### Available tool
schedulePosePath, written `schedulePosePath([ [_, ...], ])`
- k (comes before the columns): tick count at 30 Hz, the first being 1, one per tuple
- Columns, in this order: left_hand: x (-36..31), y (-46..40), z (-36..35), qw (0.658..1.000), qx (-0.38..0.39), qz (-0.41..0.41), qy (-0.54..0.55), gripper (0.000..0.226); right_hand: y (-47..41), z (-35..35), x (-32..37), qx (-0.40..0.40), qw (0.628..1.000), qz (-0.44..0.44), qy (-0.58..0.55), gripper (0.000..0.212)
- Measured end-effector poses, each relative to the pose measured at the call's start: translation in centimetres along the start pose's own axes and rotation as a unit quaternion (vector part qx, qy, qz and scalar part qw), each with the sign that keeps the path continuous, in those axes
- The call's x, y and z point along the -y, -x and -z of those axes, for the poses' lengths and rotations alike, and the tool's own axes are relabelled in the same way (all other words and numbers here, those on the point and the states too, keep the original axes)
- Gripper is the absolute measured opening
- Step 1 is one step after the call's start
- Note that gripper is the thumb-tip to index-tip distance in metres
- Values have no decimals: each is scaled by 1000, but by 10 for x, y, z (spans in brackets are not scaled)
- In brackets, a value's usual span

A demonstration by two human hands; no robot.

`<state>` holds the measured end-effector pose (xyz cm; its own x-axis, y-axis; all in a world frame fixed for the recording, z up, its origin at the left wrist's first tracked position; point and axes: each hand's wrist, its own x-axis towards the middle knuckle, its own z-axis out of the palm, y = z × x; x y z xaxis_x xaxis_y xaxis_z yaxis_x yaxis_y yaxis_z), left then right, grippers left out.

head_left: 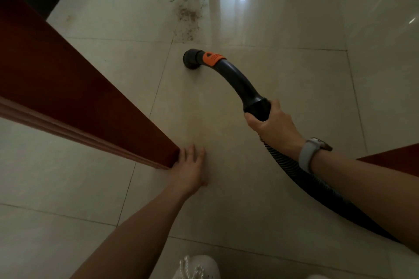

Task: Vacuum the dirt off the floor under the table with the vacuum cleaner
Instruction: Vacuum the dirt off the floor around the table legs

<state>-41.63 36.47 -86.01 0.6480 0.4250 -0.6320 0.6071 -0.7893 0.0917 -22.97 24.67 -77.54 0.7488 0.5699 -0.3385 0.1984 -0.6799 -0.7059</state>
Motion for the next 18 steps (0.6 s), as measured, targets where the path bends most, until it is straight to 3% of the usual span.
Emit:
schedulePosePath([
  [7,0,-3,-1,1000,-1,3,-11,99,-33,-6,24,-40,996,-43,-64,57],
  [18,-2,-1,2,998,-14,-10,-53,97,-62,-29,76,48,998,-14,-44,68],
])
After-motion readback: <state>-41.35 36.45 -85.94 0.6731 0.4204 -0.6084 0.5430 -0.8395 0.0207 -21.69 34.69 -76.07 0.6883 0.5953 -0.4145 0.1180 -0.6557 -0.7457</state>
